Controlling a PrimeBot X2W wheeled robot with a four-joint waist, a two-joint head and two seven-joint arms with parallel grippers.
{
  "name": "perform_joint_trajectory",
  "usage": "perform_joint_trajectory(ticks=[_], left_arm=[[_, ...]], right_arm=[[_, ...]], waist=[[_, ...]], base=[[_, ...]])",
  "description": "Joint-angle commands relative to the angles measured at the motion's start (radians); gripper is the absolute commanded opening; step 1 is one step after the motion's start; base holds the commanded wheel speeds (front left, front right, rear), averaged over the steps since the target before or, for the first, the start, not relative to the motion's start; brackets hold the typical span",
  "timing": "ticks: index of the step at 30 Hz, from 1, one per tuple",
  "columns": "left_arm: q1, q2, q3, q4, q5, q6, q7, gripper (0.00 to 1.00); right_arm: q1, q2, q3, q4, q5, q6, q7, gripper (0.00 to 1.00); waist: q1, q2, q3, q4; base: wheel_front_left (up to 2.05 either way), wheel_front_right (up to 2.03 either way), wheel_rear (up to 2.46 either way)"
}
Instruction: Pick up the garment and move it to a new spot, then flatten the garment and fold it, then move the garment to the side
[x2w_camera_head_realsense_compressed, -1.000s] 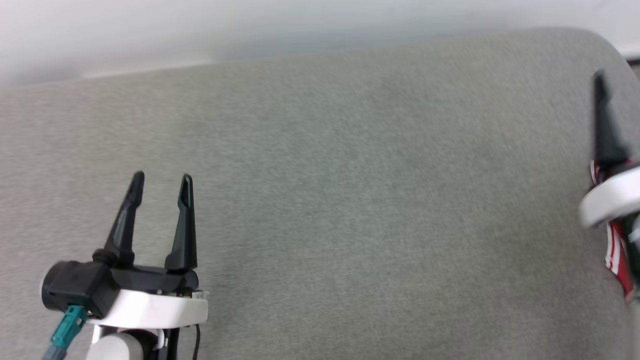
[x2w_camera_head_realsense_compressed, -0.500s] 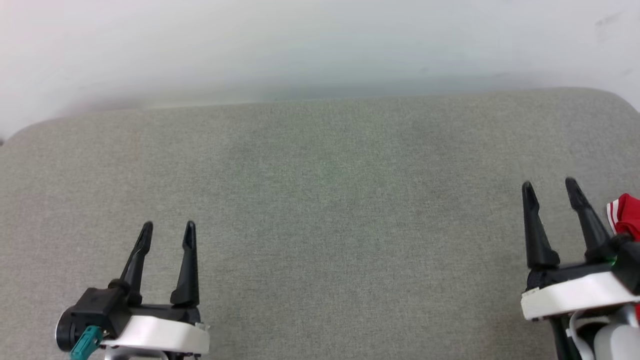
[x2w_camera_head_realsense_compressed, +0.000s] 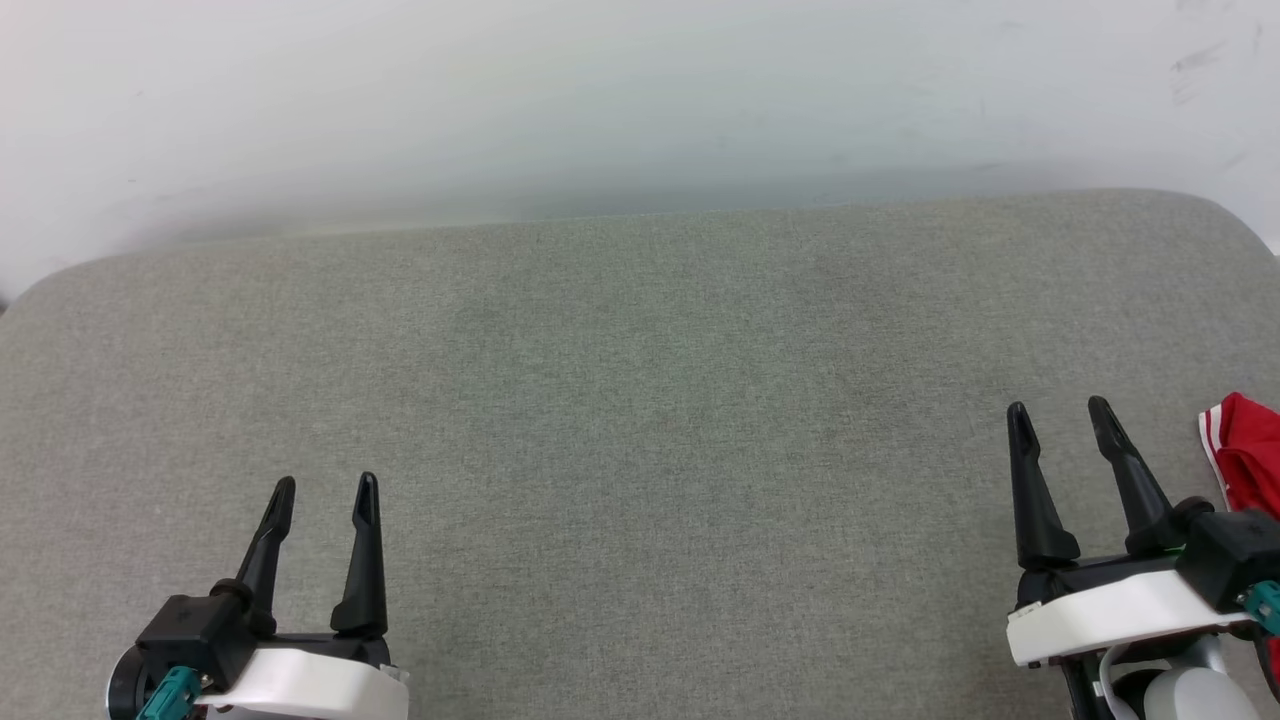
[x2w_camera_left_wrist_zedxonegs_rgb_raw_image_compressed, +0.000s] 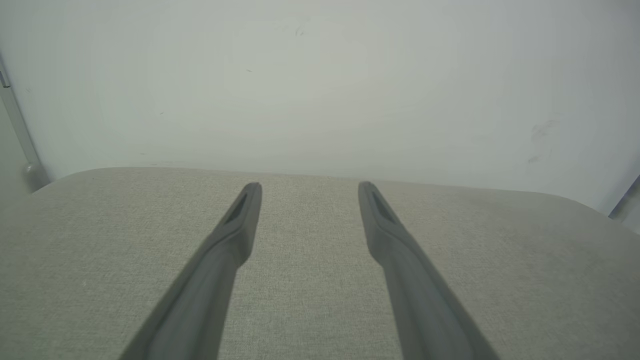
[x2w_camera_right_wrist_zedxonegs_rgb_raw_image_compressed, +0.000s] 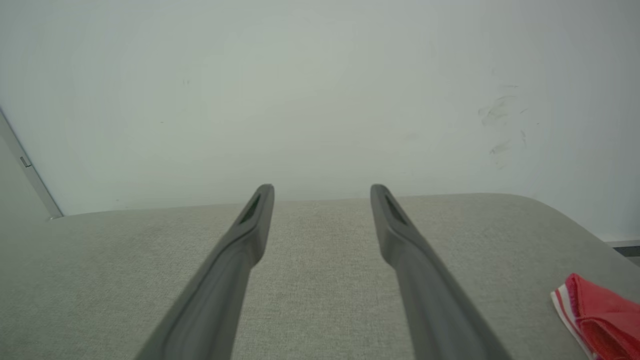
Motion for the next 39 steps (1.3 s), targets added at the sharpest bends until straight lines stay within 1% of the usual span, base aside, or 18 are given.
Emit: perform_joint_trajectory(ticks=[1, 6, 10, 17, 18, 21, 24, 25, 39], left_arm=[[0.003, -0.003, 0.000, 0.000, 0.005, -0.001, -0.002, 1.00], [-0.004, 0.004, -0.006, 0.006, 0.011, -0.001, -0.002, 1.00], [-0.009, -0.008, 0.024, -0.007, -0.014, -0.001, -0.002, 1.00], [0.003, -0.015, 0.030, -0.011, -0.024, -0.001, -0.002, 1.00], [-0.001, -0.017, 0.024, -0.007, -0.021, 0.000, 0.000, 0.00], [0.007, -0.024, 0.020, 0.023, -0.024, 0.000, 0.002, 0.00], [0.002, -0.023, 0.019, 0.029, -0.083, 0.000, 0.015, 0.00], [0.002, -0.023, 0.019, 0.029, -0.083, 0.000, 0.015, 0.00], [-0.029, -0.018, 0.019, 0.068, -0.335, 0.000, 0.078, 0.00]], right_arm=[[-0.003, 0.007, 0.001, 0.004, -0.001, 0.000, -0.006, 1.00], [0.001, 0.012, 0.006, 0.008, -0.008, 0.000, -0.011, 1.00], [0.003, 0.016, 0.008, 0.008, -0.006, 0.000, -0.012, 1.00], [0.004, 0.020, 0.015, 0.002, -0.016, 0.000, -0.009, 1.00], [0.001, 0.015, 0.014, 0.008, -0.010, 0.000, -0.008, 0.00], [0.011, 0.016, 0.016, 0.035, -0.005, 0.000, -0.007, 0.00], [0.012, 0.014, 0.016, 0.038, 0.058, 0.000, 0.003, 0.00], [0.012, 0.014, 0.016, 0.038, 0.058, 0.000, 0.003, 0.00], [-0.003, 0.004, 0.008, 0.071, 0.327, 0.000, 0.053, 0.00]], waist=[[0.0001, 0.0000, 0.001, 0.001], [0.0001, 0.0000, 0.001, 0.005], [0.0001, 0.0000, 0.000, 0.006], [0.0001, 0.0000, 0.001, 0.004], [0.0002, 0.0000, 0.001, 0.004], [0.0001, 0.0000, 0.001, 0.004], [0.0001, 0.0000, 0.000, 0.005], [0.0001, 0.0000, 0.000, 0.005], [0.0001, 0.0000, -0.007, 0.008]], base=[[0.00, 0.00, 0.00], [0.00, 0.00, 0.00], [0.00, 0.00, 0.00], [0.00, 0.00, 0.00], [0.00, 0.00, 0.00], [0.00, 0.00, 0.00], [0.00, 0.00, 0.00], [0.00, 0.00, 0.00], [0.00, 0.00, 0.00]])
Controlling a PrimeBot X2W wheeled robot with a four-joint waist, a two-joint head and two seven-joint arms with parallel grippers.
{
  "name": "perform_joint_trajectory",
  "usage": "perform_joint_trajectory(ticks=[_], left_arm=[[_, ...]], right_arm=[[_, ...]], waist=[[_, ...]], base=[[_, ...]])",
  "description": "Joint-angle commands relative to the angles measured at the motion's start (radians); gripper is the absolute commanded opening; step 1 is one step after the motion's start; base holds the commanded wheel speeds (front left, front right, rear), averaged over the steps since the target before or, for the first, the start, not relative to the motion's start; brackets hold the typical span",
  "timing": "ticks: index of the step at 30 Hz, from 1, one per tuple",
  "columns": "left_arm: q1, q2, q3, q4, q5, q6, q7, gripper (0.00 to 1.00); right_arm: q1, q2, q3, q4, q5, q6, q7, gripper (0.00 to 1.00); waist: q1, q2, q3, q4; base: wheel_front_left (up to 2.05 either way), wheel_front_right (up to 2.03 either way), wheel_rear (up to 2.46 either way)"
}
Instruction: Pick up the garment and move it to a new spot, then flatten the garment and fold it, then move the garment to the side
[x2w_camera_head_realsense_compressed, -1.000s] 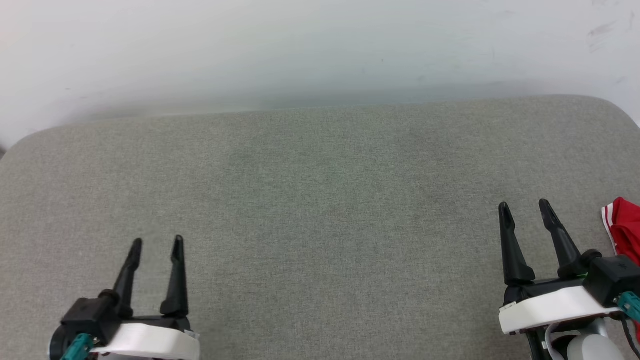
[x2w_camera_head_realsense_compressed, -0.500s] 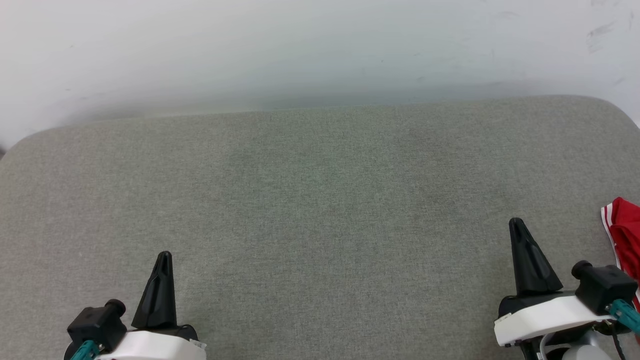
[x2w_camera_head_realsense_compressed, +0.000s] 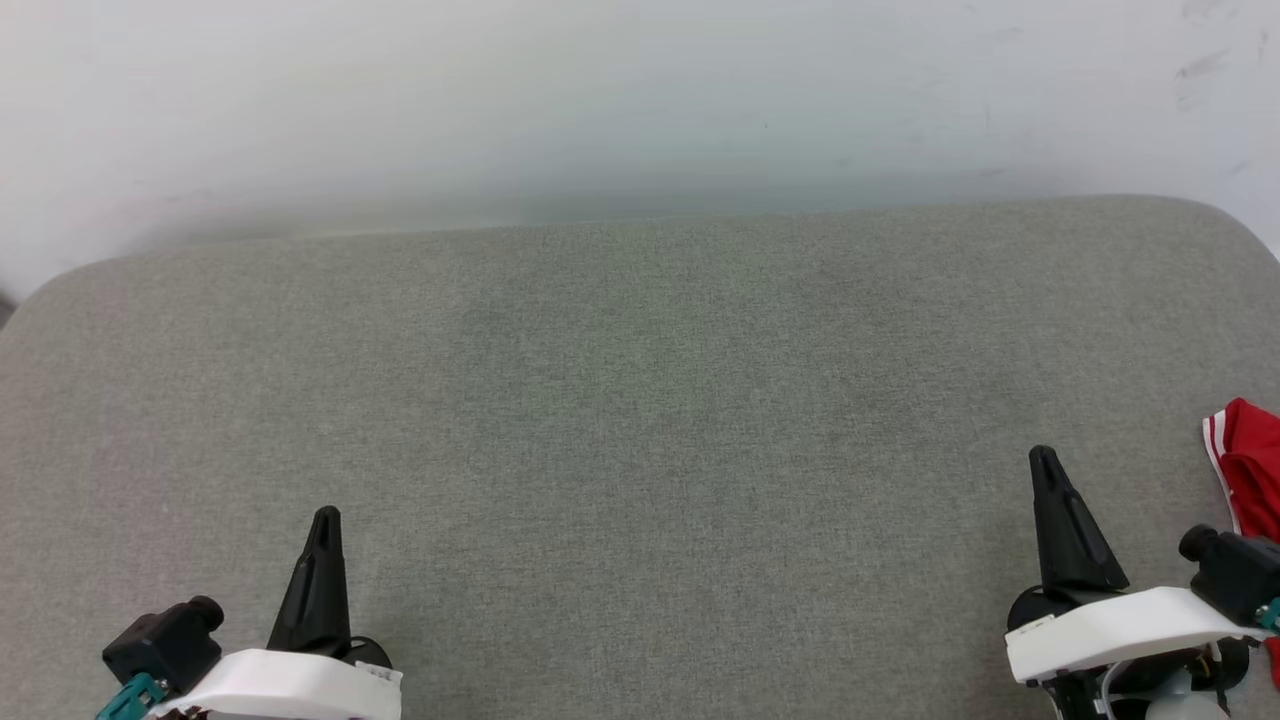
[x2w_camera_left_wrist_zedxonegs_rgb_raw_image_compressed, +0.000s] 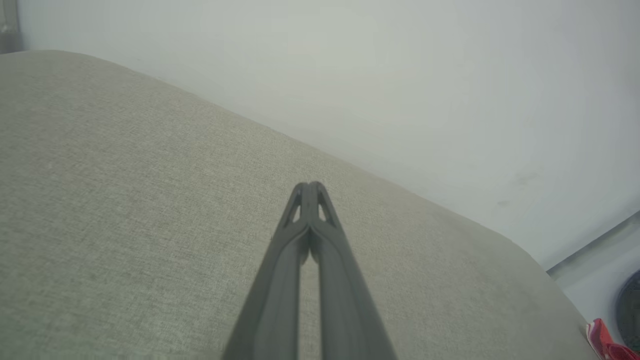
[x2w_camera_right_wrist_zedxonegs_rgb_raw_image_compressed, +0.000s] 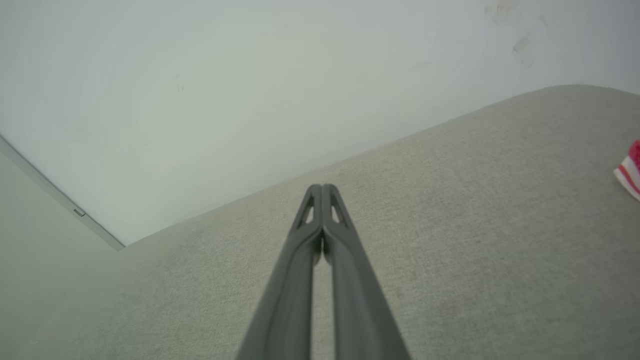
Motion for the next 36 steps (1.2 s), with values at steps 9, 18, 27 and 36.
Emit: perform_joint_trajectory(ticks=[9, 18, 27, 36], left_arm=[[-0.040, 0.009, 0.004, 0.007, -0.150, -0.001, 0.037, 0.00], [-0.055, 0.010, 0.005, 0.025, -0.277, -0.001, 0.070, 0.00], [-0.069, 0.011, 0.008, 0.041, -0.390, -0.001, 0.100, 0.00], [-0.080, 0.010, 0.010, 0.056, -0.494, -0.001, 0.129, 0.00]], right_arm=[[-0.031, -0.012, -0.008, 0.004, 0.160, 0.000, 0.028, 0.00], [-0.037, -0.014, -0.014, 0.019, 0.293, 0.000, 0.056, 0.00], [-0.041, -0.015, -0.022, 0.033, 0.413, 0.000, 0.081, 0.00], [-0.047, -0.016, -0.029, 0.046, 0.521, 0.000, 0.106, 0.00]], waist=[[-0.0001, 0.0000, -0.004, 0.002], [-0.0001, 0.0000, -0.008, 0.004], [-0.0001, 0.0000, -0.012, 0.006], [-0.0001, 0.0000, -0.016, 0.008]], base=[[0.00, 0.00, 0.00], [0.00, 0.00, 0.00], [0.00, 0.00, 0.00], [0.00, 0.00, 0.00]])
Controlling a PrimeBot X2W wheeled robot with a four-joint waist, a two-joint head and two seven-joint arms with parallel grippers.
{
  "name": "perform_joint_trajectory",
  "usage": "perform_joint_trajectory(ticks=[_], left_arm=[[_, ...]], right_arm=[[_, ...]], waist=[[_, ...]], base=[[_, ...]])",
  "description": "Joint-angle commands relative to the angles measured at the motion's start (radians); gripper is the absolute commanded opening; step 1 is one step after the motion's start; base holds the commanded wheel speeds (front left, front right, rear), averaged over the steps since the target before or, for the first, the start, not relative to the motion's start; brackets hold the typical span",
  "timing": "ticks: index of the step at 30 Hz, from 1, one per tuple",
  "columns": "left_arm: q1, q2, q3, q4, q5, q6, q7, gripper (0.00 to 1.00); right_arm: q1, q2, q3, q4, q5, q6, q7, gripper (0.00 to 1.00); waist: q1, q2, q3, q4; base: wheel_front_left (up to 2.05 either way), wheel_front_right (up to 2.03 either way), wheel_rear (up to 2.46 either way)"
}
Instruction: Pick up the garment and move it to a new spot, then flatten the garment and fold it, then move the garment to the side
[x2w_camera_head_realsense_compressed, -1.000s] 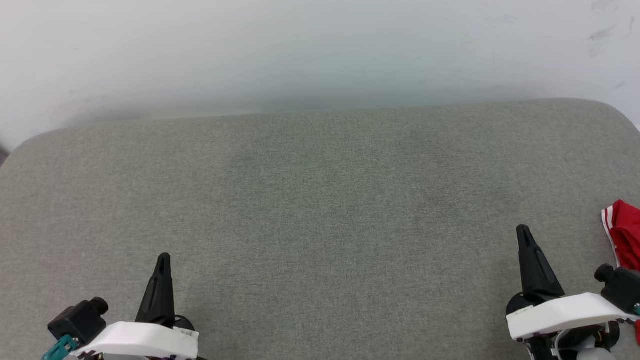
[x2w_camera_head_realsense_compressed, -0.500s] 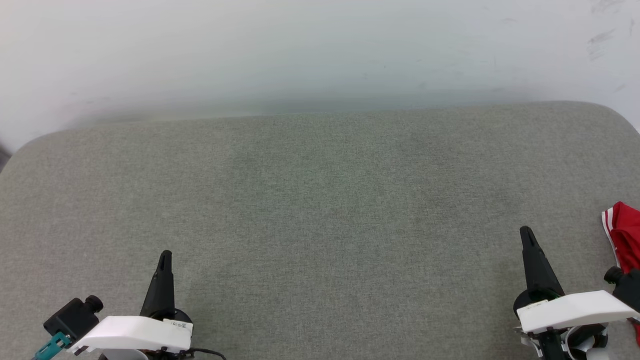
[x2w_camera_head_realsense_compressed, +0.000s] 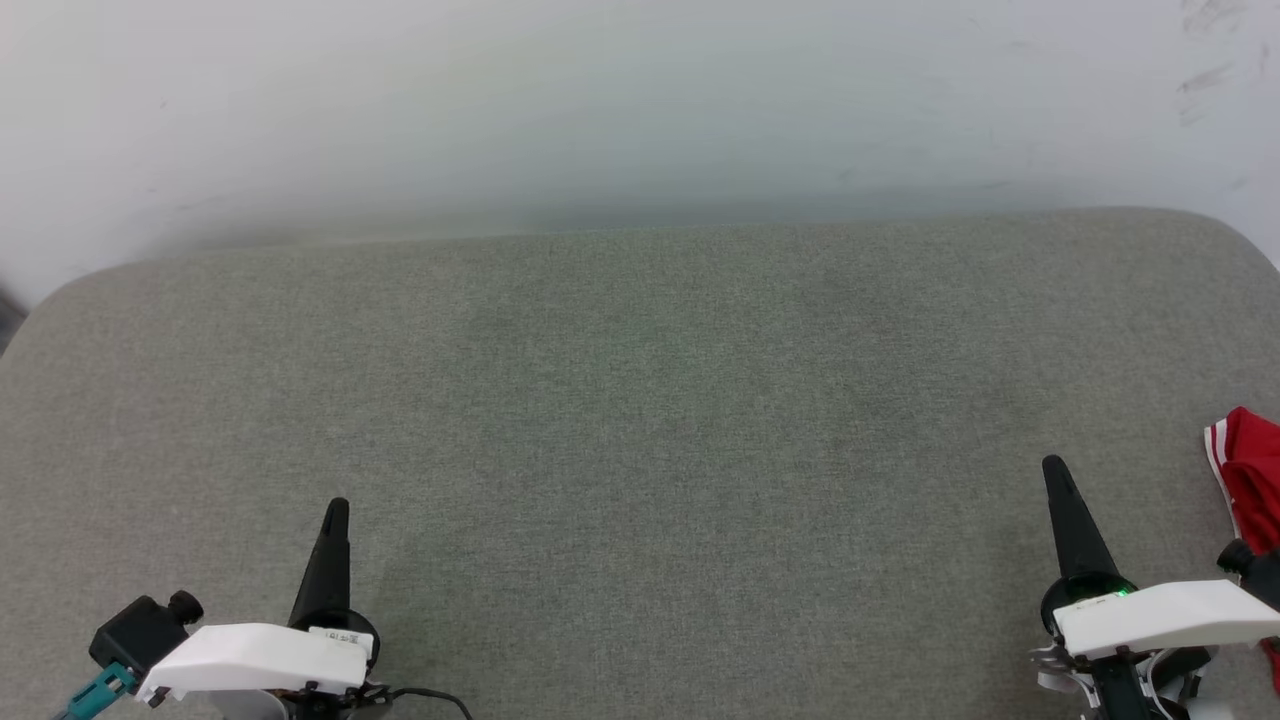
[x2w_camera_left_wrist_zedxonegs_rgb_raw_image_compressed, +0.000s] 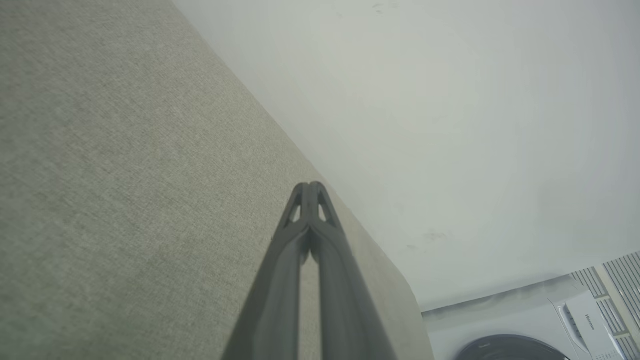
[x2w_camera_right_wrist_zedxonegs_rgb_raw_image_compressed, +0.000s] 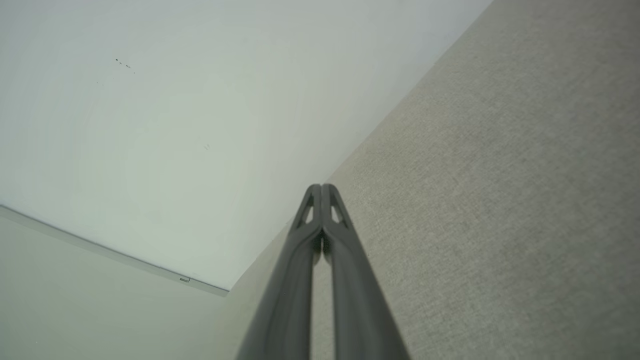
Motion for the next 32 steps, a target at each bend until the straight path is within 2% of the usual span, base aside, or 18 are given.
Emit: perform_joint_trajectory(ticks=[1, 32], left_arm=[[-0.024, 0.007, 0.006, -0.003, -0.034, -0.001, 0.009, 0.00], [-0.056, 0.004, 0.014, 0.039, -0.318, -0.002, 0.089, 0.00]], right_arm=[[-0.026, -0.009, -0.005, -0.003, 0.037, 0.000, 0.007, 0.00], [-0.038, -0.005, -0.030, 0.033, 0.333, 0.000, 0.079, 0.00]], waist=[[0.0000, 0.0000, -0.001, 0.000], [0.0000, 0.0000, -0.014, 0.007]], base=[[0.00, 0.00, 0.00], [0.00, 0.00, 0.00]])
